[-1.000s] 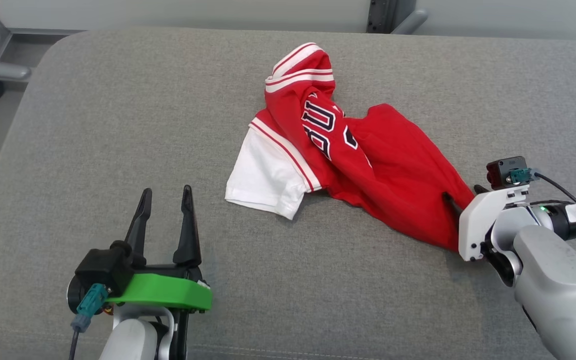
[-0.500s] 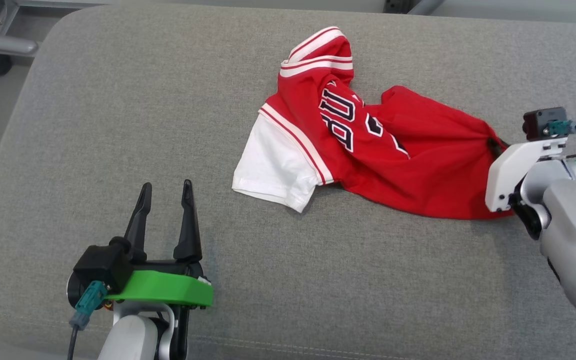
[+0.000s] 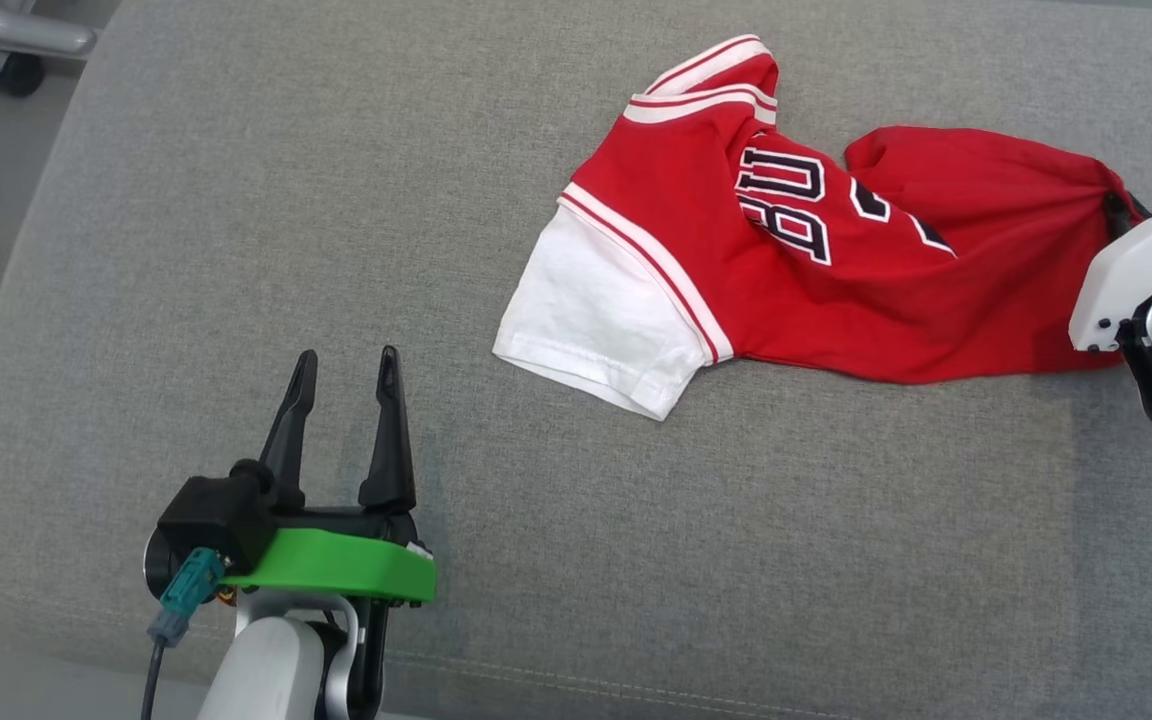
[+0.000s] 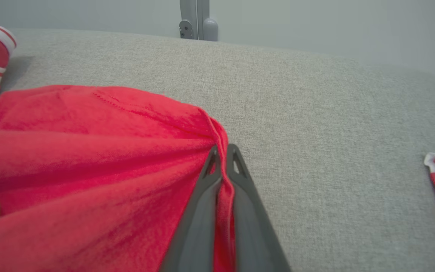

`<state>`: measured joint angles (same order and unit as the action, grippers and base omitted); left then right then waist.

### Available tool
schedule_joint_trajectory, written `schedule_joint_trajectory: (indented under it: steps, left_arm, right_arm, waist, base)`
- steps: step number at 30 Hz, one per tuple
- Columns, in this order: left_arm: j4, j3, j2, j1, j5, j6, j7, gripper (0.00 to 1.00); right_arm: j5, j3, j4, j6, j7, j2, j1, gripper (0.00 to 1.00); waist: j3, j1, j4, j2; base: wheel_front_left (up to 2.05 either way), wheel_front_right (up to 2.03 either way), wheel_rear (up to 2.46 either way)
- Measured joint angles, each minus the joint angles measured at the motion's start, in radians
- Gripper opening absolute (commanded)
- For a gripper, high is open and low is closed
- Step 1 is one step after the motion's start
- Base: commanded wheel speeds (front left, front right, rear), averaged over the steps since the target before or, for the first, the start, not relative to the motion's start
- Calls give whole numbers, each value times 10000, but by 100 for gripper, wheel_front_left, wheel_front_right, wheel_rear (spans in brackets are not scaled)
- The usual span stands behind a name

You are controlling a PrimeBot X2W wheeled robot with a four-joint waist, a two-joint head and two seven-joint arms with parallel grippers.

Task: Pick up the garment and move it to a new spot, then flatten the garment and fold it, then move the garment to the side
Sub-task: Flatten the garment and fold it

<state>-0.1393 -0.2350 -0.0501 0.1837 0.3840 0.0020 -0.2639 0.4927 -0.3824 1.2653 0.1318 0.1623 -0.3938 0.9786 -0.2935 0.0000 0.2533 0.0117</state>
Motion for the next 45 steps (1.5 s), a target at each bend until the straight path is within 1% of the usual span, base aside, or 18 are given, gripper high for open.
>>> schedule_joint_trajectory:
  steps: [1, 2, 9, 14, 21, 26, 31, 37, 38, 40, 41, 43, 44, 45]
  left_arm:
    - [-6, 2, 0, 22, 0, 2, 0, 100]
    - [-15, 6, 0, 30, 0, 15, 0, 100]
    - [-63, 107, 2, 35, -35, 0, 0, 100]
    - [-81, 184, 2, 6, -107, -8, 0, 100]
    - [-88, 178, 4, -140, -150, -17, -2, 100]
    - [-109, 159, 4, -299, -184, -33, 0, 100]
    - [-146, 138, 4, -287, -244, -109, 0, 100]
    - [-211, 146, 4, -232, -274, -121, 0, 100]
    - [-219, 151, 4, -218, -276, -121, 0, 100]
    - [-219, 174, 4, -194, -288, -123, 0, 100]
    - [-219, 194, 4, -187, -290, -123, 0, 100]
    - [-221, 228, 4, -185, -303, -138, 0, 100]
    - [-217, 257, 4, -184, -318, -148, 0, 100]
    - [-215, 290, 4, -184, -318, -150, 0, 100]
  right_arm:
    - [-61, 61, 48, 0, 146, -2, 49, 45]
    - [-128, 100, 71, 0, 267, 15, 105, 100]
    - [-585, 307, 142, -2, 865, 134, 346, 100]
    - [-564, 508, -295, -2, 974, 221, 274, 100]
    - [-280, 936, -1273, -2, 993, 29, -1244, 100]
    - [-63, 1078, -1664, -2, 993, 385, -2213, 100]
    - [360, 1076, -1689, -2, 993, 838, -2487, 100]
    - [988, 1306, -1317, -2, 932, 1024, -2399, 100]
    - [1099, 1354, -1231, -2, 917, 1037, -2337, 93]
    - [1342, 1496, -1066, -2, 855, 1045, -2212, 69]
    - [1509, 1584, -999, -4, 840, 1057, -2160, 45]
    - [1684, 1632, -859, -4, 765, 1062, -2070, 20]
    - [1716, 1626, -802, -4, 765, 1058, -2041, 20]
    - [1758, 1620, -756, -4, 765, 1053, -2010, 2]
  waist:
    - [-14, 0, -18, 0]
    - [-21, 0, -48, 0]
    - [79, 0, -460, 0]
    - [250, 0, -850, 0]
    - [555, 0, -1397, 0]
    - [681, 0, -1710, 0]
    - [599, 0, -1719, 0]
    - [468, 0, -1470, 0]
    - [439, 0, -1407, 0]
    - [378, 0, -1277, 0]
    - [347, 0, -1211, 0]
    - [287, 0, -1082, 0]
    - [260, 0, -1024, 0]
    - [235, 0, -972, 0]
  base:
    - [0, 0, 0]
    - [0, 0, 0]
    - [0, 0, 0]
    - [0, 0, 0]
    - [0, 0, 0]
    - [0, 0, 0]
    - [0, 0, 0]
    - [0, 0, 0]
    - [0, 0, 0]
    - [0, 0, 0]
    - [0, 0, 0]
    - [0, 0, 0]
    - [0, 0, 0]
    - [0, 0, 0]
